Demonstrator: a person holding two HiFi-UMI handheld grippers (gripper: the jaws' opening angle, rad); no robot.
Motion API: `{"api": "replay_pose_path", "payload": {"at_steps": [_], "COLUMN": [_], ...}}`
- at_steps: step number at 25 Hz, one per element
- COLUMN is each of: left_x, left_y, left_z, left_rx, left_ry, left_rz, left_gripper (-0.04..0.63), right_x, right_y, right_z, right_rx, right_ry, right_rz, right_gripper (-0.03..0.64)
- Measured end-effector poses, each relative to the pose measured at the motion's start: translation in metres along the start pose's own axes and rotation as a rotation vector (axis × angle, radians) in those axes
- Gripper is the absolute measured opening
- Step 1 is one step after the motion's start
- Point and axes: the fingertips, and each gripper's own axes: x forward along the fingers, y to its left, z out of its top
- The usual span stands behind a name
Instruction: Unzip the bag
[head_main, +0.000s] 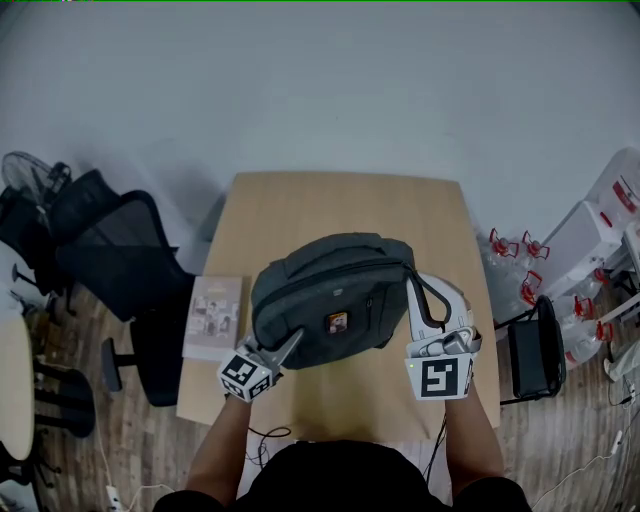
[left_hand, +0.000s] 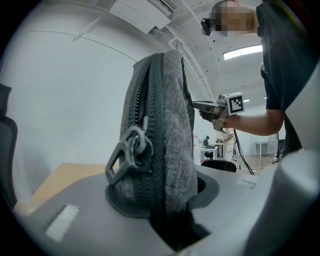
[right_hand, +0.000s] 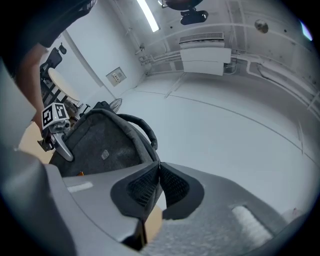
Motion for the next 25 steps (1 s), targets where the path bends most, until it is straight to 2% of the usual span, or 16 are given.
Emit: {"api": "replay_pose_path", "payload": {"at_steps": [5,13,17,18,20,22,25], "left_x": [0.007,0.006,0.004,0.003,0.002,0.002,-0.001], "left_y": [0.0,-0.009,-0.014,-0.015,-0.017,-0.018,-0.021], "left_z": [-0.003,-0.001,0.0,0.0,0.002,0.005,0.011], "left_rx": [-0.013,-0.07,-0.075,-0.077,-0.085,-0.095,-0.105], "left_ry": [0.003,0.008,0.001,0.0,0.0,0.004,0.006], "left_rz": [-0.008,-0.077,-0.106,-0.11,-0.115,-0.117,-0.132], "left_gripper": [0.179,0.124,0.117,0.115,0.114,0.11,0.107], "right_x": [-0.002,0.0,0.0,-0.002,-0.005,-0.009,-0.017], "right_y": [-0.002,-0.004,-0.01,-0.013,-0.019,-0.019,-0.013], "right_z": [-0.009,-0.011,-0.011,-0.009,0.0,0.008,0.012], "right_rx": [0.009,0.019,0.027,0.056,0.188,0.287,0.322], "right_ry": [0.007,-0.004,-0.03,-0.054,-0.146,-0.203,-0.223], "right_rz": [-0.004,-0.032,-0.068,-0.076,-0.107,-0.116,-0.124], "right_gripper": [0.013,0.014,0.042,0.058,0.088,0.089,0.089]}}
